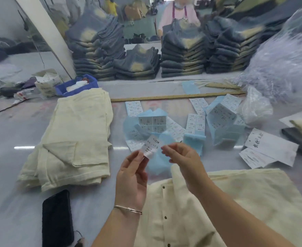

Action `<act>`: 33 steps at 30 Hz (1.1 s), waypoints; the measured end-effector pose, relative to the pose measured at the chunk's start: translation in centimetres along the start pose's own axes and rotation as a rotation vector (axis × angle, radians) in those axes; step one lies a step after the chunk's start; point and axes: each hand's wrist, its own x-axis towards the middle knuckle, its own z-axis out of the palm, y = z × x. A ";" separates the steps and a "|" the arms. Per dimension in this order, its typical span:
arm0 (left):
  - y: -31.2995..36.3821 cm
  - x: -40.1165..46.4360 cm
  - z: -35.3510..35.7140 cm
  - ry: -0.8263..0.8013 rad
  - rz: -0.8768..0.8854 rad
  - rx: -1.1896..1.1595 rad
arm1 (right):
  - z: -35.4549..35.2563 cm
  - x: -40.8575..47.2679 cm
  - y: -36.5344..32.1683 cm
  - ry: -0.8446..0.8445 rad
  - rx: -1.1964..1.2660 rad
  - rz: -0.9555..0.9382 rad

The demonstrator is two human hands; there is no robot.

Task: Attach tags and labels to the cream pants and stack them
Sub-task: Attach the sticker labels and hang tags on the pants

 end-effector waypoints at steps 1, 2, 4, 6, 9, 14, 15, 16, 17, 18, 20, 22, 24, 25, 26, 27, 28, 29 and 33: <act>-0.5 -0.8 0.4 -0.031 -0.028 0.016 | -0.4 -1.4 -0.4 0.046 0.010 -0.010; -1.0 -1.4 0.6 -0.064 -0.062 0.031 | -0.9 -2.5 -0.8 0.107 0.028 -0.015; -2.2 -2.8 1.2 -0.128 -0.138 0.060 | -2.5 -4.2 -1.5 0.214 0.068 -0.026; -3.6 -4.1 1.7 -0.167 -0.197 0.111 | -4.4 -5.8 -2.5 0.268 0.099 -0.017; -5.8 -5.6 2.6 -0.209 -0.248 0.151 | -7.6 -7.4 -3.4 0.320 0.034 -0.017; -9.2 -6.7 5.6 -0.272 -0.311 0.190 | -12.2 -8.7 -3.7 0.376 0.001 -0.018; -10.0 -6.7 6.4 -0.280 -0.325 0.194 | -13.2 -8.6 -3.7 0.408 0.009 -0.024; -10.7 -6.7 7.3 -0.289 -0.338 0.195 | -14.2 -8.5 -3.7 0.442 0.025 -0.029; -11.5 -6.7 8.2 -0.299 -0.351 0.193 | -15.3 -8.4 -3.7 0.474 0.046 -0.028; -12.4 -6.7 9.2 -0.308 -0.360 0.194 | -16.5 -8.1 -3.8 0.503 0.064 -0.030; -14.1 -6.6 11.0 -0.324 -0.371 0.209 | -19.2 -7.6 -4.1 0.548 0.079 -0.037; -15.8 -6.4 12.6 -0.335 -0.382 0.232 | -21.8 -6.8 -4.5 0.566 0.053 -0.042; -17.3 -6.3 13.9 -0.339 -0.411 0.234 | -24.3 -6.1 -4.7 0.541 0.001 -0.038; -18.0 -6.2 14.4 -0.344 -0.431 0.225 | -25.4 -5.7 -4.8 0.514 -0.034 -0.040; -18.5 -6.1 14.9 -0.349 -0.451 0.227 | -26.6 -5.4 -4.9 0.484 -0.077 -0.050; -19.0 -6.0 15.4 -0.350 -0.464 0.259 | -27.6 -5.1 -5.0 0.454 -0.134 -0.068; -19.5 -5.8 15.8 -0.346 -0.462 0.327 | -28.6 -4.8 -5.1 0.426 -0.204 -0.093; -19.9 -5.6 16.1 -0.338 -0.435 0.418 | -29.6 -4.6 -5.1 0.396 -0.278 -0.117; -20.9 -4.7 17.5 -0.424 -0.176 0.828 | -32.2 -3.6 -5.1 0.179 -0.474 -0.134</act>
